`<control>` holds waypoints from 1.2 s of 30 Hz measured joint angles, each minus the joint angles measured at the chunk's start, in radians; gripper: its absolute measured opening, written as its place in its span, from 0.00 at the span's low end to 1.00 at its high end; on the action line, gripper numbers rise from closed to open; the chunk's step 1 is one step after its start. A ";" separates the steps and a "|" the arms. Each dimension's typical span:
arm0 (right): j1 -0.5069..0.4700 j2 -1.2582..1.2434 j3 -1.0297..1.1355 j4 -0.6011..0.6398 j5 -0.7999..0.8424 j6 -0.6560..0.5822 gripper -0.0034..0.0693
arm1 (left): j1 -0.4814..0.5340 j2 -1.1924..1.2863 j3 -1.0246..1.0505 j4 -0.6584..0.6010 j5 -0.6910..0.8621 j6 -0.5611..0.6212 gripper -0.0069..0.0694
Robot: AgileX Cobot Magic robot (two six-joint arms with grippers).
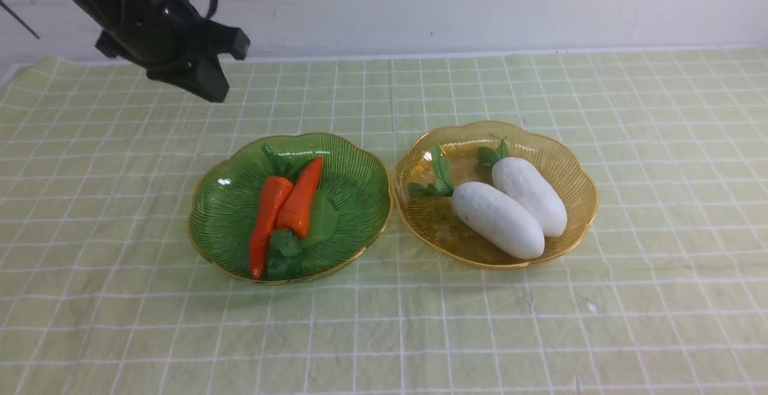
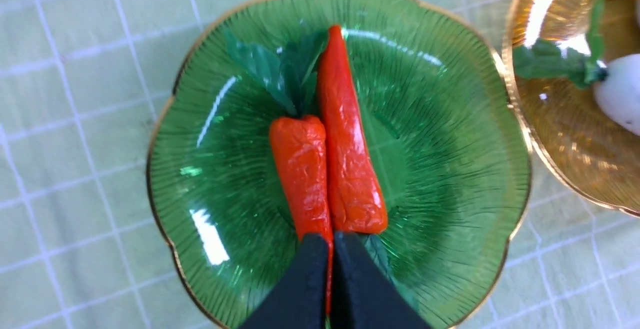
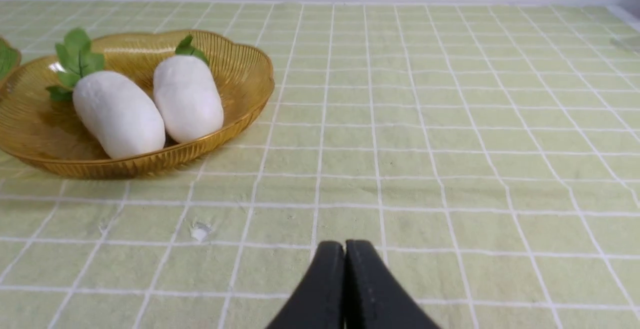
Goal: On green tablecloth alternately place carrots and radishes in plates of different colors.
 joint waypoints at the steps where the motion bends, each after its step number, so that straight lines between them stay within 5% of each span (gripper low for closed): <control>1: 0.000 0.000 0.000 0.000 0.000 0.000 0.03 | 0.000 -0.034 0.006 -0.005 0.000 0.010 0.08; 7: 0.000 0.000 0.000 -0.001 0.000 0.000 0.03 | 0.000 -0.244 0.150 -0.011 0.000 0.019 0.08; 14: 0.000 0.000 0.000 -0.001 0.000 0.000 0.03 | 0.000 -0.658 0.628 -0.019 -0.023 0.026 0.08; 29: 0.000 0.000 0.000 -0.001 0.000 -0.001 0.03 | 0.000 -1.340 1.470 -0.127 -0.844 0.026 0.08; 36: 0.000 0.000 0.000 -0.001 0.000 -0.001 0.03 | 0.000 -1.489 1.619 -0.135 -0.950 0.026 0.08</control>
